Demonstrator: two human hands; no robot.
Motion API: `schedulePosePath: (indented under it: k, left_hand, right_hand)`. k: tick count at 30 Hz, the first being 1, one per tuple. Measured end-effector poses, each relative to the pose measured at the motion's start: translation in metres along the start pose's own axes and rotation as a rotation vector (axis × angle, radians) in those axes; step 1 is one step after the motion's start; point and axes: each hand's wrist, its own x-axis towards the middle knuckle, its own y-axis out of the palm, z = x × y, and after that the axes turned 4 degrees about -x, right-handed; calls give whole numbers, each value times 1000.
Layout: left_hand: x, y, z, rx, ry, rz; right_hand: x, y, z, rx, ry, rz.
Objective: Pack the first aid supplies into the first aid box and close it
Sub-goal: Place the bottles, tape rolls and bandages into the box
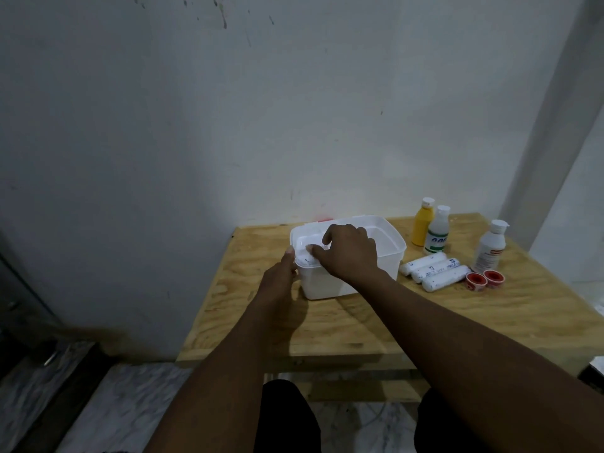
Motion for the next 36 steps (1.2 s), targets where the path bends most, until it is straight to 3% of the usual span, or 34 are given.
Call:
schedulePosePath:
  k: [7, 17, 24, 31, 36]
  left_hand:
    - [9, -3, -7, -10, -34, -19]
    - [14, 4, -6, 73, 54, -45]
    - [8, 8, -7, 92, 71, -34]
    - [8, 4, -5, 117, 68, -4]
    - [12, 1, -5, 129, 64, 2]
  right_hand:
    - [8, -39, -50, 160, 12, -193]
    - [-21, -85, -156, 0, 223, -60]
    - [-44, -61, -164, -264, 58, 259]
    - [-48, -49, -163, -507, -105, 205]
    - [-42, -57, -152, -406, -223, 225]
